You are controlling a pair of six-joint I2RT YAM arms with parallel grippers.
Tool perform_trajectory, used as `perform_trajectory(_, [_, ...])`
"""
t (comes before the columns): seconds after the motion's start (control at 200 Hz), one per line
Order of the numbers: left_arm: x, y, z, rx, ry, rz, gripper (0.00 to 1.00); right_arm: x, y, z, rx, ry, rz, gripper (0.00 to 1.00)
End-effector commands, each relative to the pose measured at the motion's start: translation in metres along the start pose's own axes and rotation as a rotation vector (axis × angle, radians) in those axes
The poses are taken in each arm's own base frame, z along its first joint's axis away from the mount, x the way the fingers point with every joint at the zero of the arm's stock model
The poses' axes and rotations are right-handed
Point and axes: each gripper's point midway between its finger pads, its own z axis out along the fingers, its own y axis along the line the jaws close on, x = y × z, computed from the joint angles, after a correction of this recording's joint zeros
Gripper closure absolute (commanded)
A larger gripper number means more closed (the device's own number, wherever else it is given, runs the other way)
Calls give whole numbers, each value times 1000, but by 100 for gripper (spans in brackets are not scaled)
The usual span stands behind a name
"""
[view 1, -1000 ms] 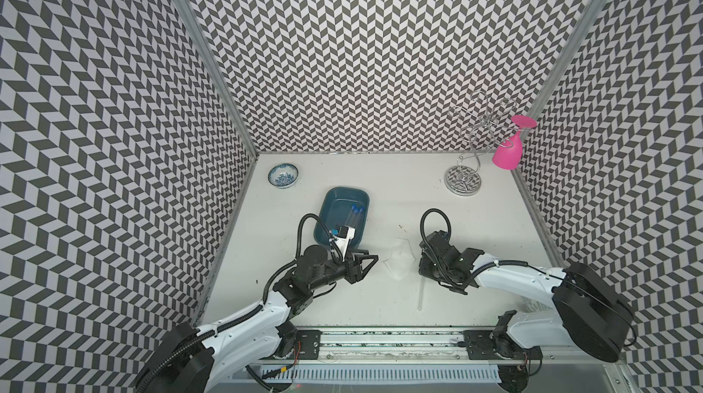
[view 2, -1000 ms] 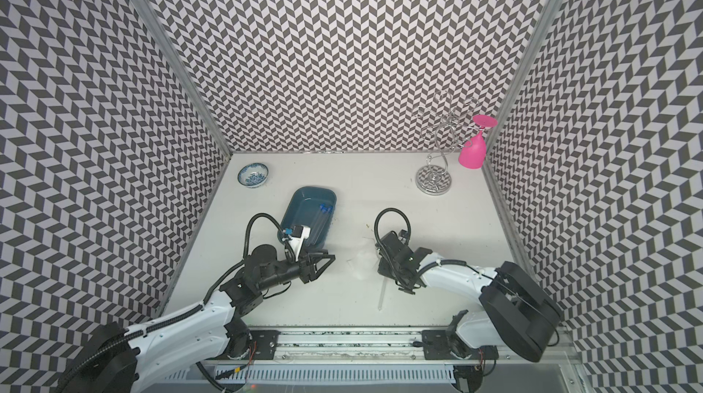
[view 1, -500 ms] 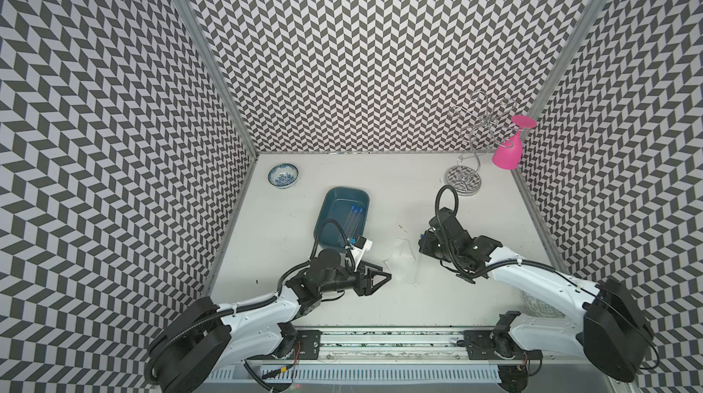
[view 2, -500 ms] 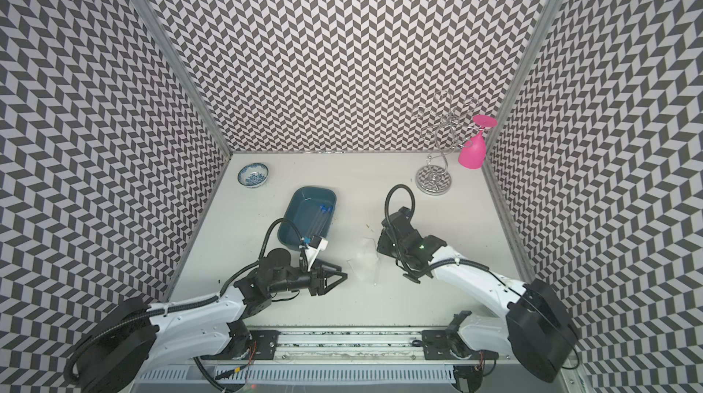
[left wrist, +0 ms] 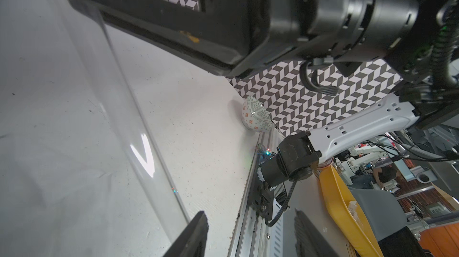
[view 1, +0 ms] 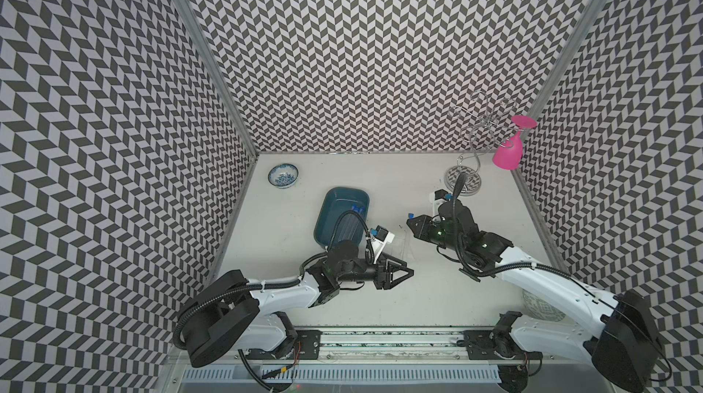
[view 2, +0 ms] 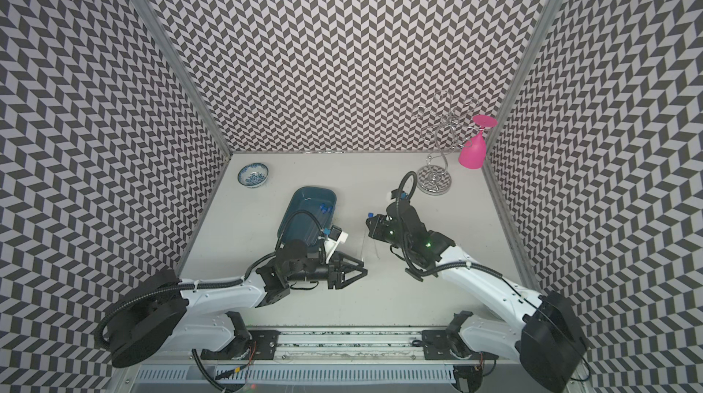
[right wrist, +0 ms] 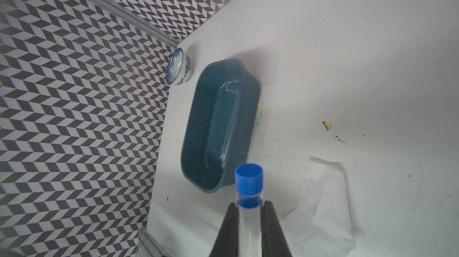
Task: Wipe the exteriors of test tubes
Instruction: Pick up the test tube at the center of the board.
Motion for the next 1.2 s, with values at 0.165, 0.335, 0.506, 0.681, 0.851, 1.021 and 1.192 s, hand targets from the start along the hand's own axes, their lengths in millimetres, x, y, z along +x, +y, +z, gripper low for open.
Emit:
perform_trajectory(0.165, [-17, 9, -8, -74, -118, -43, 44, -14, 35, -15, -157, -45, -47, 92])
perform_trajectory(0.335, [-19, 13, -15, -100, -142, -36, 43, -12, 39, -13, -175, -25, -47, 92])
perform_trajectory(0.506, [-16, 12, -13, -77, -122, -33, 43, -17, 49, -19, -214, -45, -30, 92])
perform_trajectory(0.681, [-18, 15, -11, -73, -113, -32, 46, -19, 54, -24, -240, -61, -25, 92])
perform_trajectory(0.851, [-33, 19, -22, -96, -154, -10, 52, -16, 55, -26, -254, -51, -37, 91])
perform_trajectory(1.021, [-35, 18, -29, -102, -155, -2, 52, -23, 50, -29, -227, -92, -39, 91])
perform_trajectory(1.192, [-25, 13, -37, -88, -138, -5, 52, -36, 47, -29, -187, -150, -57, 91])
